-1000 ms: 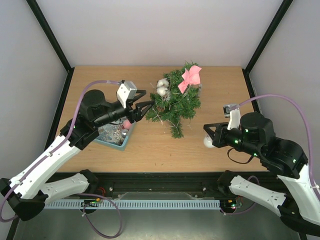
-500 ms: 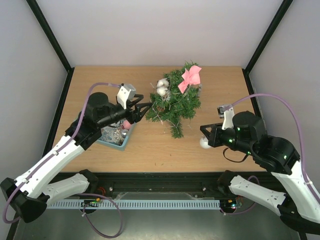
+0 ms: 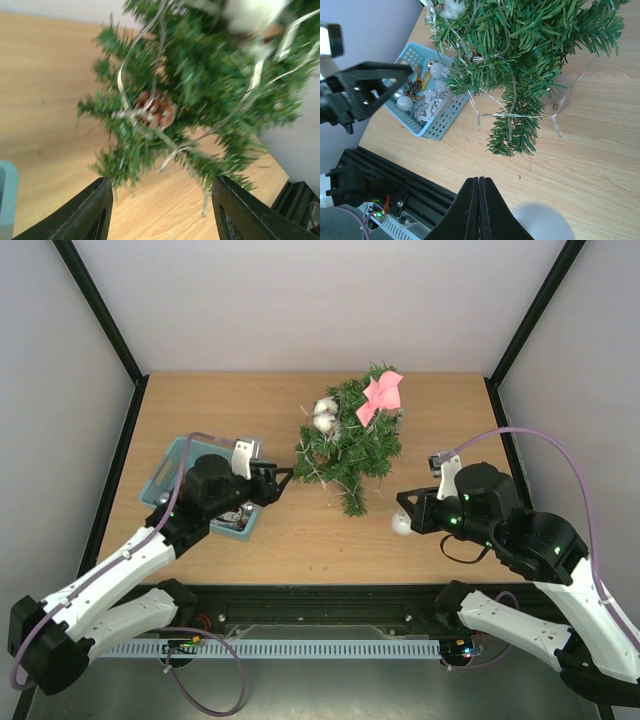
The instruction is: Decorate the small christmas tree
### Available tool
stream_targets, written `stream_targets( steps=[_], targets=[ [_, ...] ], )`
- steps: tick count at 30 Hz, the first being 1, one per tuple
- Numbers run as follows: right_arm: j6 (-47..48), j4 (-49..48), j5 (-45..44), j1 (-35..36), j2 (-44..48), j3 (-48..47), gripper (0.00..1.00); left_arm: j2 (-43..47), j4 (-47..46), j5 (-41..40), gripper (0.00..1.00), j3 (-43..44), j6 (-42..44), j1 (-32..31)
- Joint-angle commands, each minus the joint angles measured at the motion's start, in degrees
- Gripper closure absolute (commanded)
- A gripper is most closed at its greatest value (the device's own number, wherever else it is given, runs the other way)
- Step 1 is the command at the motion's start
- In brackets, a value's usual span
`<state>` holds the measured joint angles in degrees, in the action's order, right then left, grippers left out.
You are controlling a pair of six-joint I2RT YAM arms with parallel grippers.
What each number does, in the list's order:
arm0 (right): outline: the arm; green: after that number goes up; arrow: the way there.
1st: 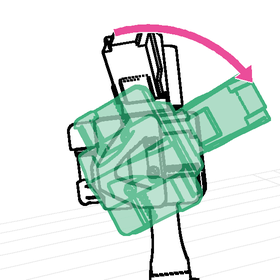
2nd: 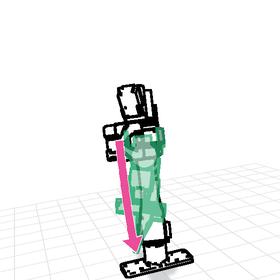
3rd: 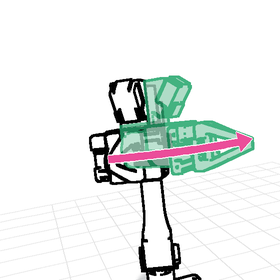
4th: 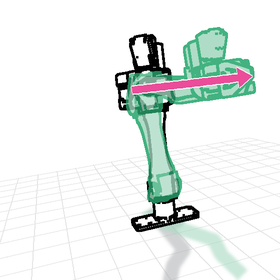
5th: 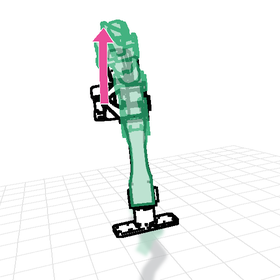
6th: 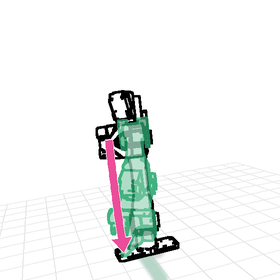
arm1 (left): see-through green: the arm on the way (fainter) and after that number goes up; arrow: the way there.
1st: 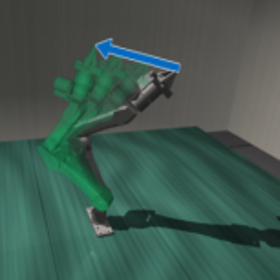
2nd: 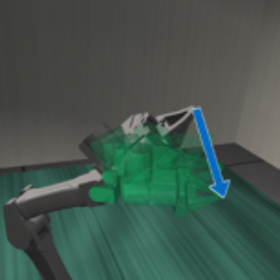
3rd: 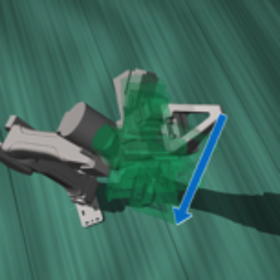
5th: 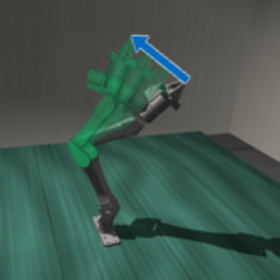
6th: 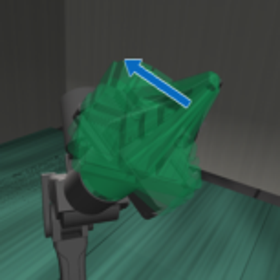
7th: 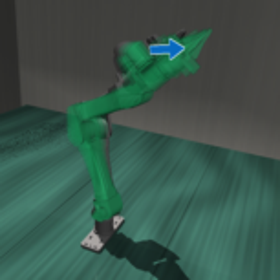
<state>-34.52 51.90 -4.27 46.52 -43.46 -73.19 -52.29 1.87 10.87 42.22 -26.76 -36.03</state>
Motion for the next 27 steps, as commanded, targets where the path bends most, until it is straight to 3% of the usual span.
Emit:
stream_targets(
  steps=[1,12,22,27],
  targets=[
    [-0.2,-1.0,-1.0,0.2,0.7,1.4,0.99,-2.6,-7.9,-1.9,0.44,-4.4,-6.7,0.3],
    [-0.8,-1.7,0.1,0.3,2.0,3.1,0.99,-15.7,-15.5,-2.4,0.49,-1.8,-10.3,1.6],
    [0.0,-1.5,0.0,0.2,1.8,3.0,0.99,-11.6,-11.5,-3.9,0.53,-4.1,-14.8,1.6],
    [0.0,-2.0,0.0,0.3,1.8,3.9,0.99,-12.2,-9.5,-0.8,0.53,-3.7,-16.5,1.0]
  ],
)
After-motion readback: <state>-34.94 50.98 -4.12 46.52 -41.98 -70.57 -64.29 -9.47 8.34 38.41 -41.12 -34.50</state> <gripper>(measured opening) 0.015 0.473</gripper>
